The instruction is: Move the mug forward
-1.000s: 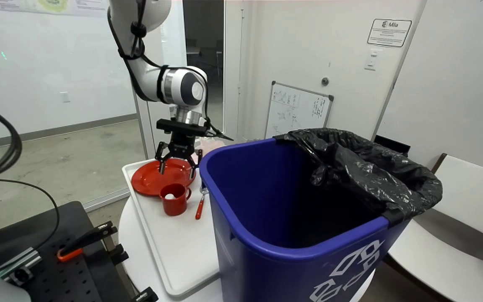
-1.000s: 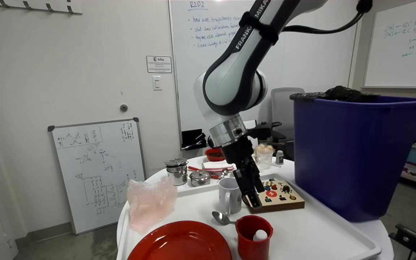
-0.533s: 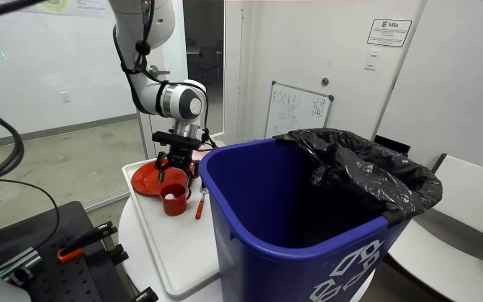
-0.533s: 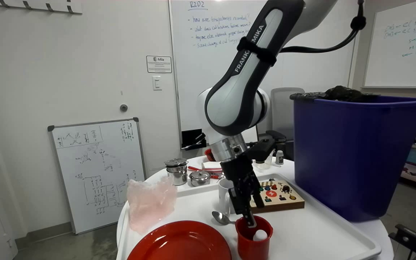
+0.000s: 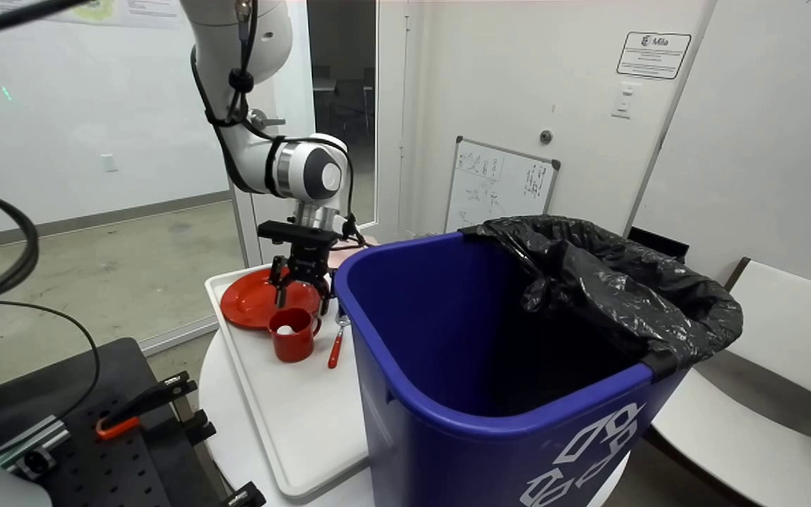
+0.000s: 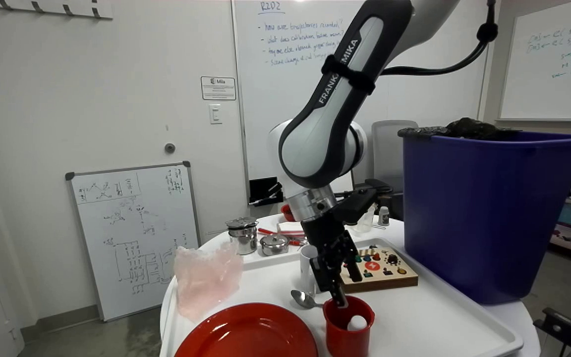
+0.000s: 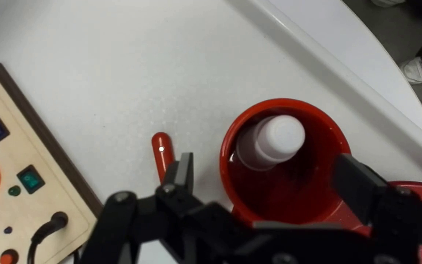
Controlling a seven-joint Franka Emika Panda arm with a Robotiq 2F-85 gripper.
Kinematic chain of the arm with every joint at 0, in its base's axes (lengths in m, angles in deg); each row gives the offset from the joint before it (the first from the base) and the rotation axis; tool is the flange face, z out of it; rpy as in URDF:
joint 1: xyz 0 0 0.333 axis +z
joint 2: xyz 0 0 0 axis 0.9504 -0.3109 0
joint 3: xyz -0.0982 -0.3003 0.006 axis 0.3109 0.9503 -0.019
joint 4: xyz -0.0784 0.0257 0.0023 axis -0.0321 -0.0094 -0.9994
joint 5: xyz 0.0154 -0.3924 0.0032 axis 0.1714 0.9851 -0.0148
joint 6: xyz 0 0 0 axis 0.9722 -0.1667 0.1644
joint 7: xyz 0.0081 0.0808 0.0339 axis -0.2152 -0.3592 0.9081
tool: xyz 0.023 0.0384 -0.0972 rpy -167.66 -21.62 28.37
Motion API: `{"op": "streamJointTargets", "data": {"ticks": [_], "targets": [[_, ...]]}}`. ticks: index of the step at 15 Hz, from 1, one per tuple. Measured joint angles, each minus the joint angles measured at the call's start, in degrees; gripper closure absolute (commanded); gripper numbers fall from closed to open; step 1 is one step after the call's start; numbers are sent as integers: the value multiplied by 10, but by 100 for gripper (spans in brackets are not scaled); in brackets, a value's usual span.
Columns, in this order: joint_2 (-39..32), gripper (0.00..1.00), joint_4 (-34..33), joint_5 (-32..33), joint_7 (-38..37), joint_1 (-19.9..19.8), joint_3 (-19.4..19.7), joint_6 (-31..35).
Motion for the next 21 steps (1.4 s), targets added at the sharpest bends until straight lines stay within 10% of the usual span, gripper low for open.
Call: {"op": "streamJointTargets", "data": {"ticks": [9,21], "targets": [[-34,8,-20,0,-34,10,21,11],[-74,92,-48,-1,-48,12,27,11]]}}
